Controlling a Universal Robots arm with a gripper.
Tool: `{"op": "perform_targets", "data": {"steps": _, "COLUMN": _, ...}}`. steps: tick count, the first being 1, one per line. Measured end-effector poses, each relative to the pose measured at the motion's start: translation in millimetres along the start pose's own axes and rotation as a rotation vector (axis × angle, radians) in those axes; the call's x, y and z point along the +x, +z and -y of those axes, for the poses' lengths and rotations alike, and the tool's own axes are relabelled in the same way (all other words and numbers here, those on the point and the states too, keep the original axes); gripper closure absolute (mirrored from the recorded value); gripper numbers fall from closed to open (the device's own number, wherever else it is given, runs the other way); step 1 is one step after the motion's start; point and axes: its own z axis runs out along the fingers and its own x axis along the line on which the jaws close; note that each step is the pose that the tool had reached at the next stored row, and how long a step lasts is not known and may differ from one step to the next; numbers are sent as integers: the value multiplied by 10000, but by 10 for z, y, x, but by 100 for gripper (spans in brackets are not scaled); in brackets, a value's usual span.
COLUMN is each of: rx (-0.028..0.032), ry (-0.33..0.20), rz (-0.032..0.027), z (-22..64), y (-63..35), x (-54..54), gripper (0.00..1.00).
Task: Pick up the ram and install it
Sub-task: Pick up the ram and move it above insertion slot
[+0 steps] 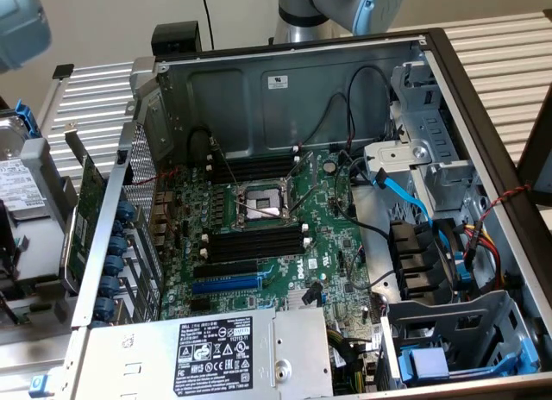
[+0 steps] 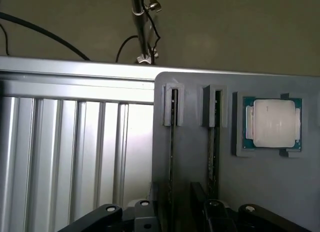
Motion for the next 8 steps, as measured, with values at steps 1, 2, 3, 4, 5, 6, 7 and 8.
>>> {"op": "perform_targets", "data": {"steps": 1, "rx": -6, "ry": -1, "rz": 17, "z": 0, "y": 5, "x": 1, "gripper": 64}}
{"op": "perform_targets", "data": {"steps": 2, "rx": -8, "ry": -1, "rz": 33, "z": 1, "y": 8, "x": 2, "gripper": 64}}
{"op": "perform_targets", "data": {"steps": 3, "rx": -10, "ry": -2, "rz": 52, "z": 1, "y": 11, "x": 5, "gripper": 70}}
{"op": "perform_targets", "data": {"steps": 4, "rx": -9, "ry": -4, "rz": 73, "z": 2, "y": 12, "x": 8, "gripper": 76}}
{"op": "perform_targets", "data": {"steps": 5, "rx": -10, "ry": -4, "rz": 89, "z": 2, "y": 11, "x": 9, "gripper": 76}}
{"op": "perform_targets", "data": {"steps": 6, "rx": -8, "ry": -2, "rz": 99, "z": 2, "y": 11, "x": 9, "gripper": 82}}
{"op": "perform_targets", "data": {"steps": 7, "rx": -10, "ry": -2, "rz": 102, "z": 2, "y": 11, "x": 9, "gripper": 87}}
{"op": "perform_targets", "data": {"steps": 8, "rx": -22, "ry": -4, "rz": 104, "z": 1, "y": -3, "x": 12, "gripper": 88}}
